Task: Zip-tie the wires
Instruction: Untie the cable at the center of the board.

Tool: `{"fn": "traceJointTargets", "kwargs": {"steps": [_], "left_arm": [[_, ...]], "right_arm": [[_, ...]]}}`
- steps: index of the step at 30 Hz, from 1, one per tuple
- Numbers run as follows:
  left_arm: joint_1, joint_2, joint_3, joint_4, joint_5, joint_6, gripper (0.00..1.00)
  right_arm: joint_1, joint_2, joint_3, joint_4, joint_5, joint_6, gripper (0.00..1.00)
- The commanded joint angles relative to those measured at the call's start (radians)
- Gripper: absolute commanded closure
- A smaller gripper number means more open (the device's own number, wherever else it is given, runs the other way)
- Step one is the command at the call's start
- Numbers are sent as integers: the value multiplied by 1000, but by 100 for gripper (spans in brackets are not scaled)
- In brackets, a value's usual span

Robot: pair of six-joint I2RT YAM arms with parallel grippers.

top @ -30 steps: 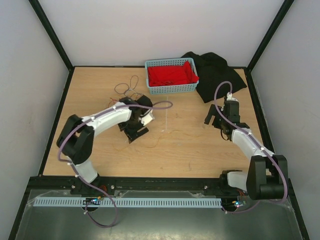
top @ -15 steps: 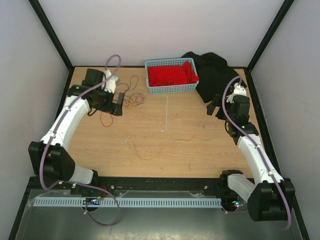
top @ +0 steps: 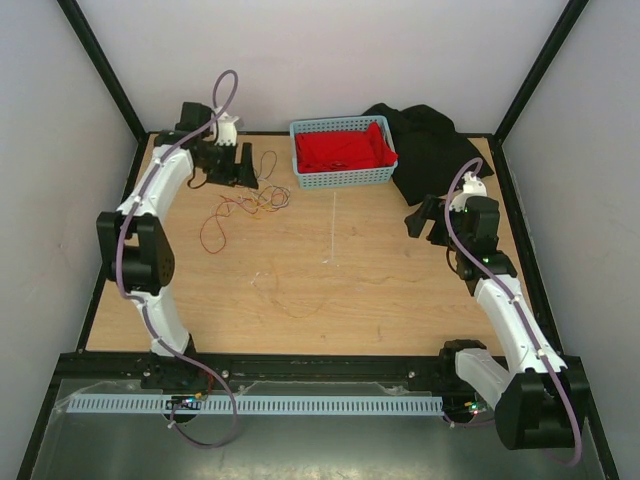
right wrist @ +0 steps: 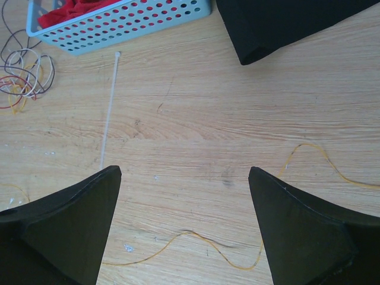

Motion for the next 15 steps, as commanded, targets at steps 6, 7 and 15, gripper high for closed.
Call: {"fn": "traceJointTargets", "kwargs": {"steps": [6, 7, 15], "left_arm": [[-89, 202, 200, 31, 65, 35, 37], [-95, 219, 209, 31, 65, 42, 38], [-128, 321, 267, 31, 76, 74, 49]], "right_arm": [[-2, -14, 0, 53, -52, 19, 0], [-3, -14, 1, 54, -54, 21, 1], [-3, -7, 10, 62, -62, 21, 1]]}}
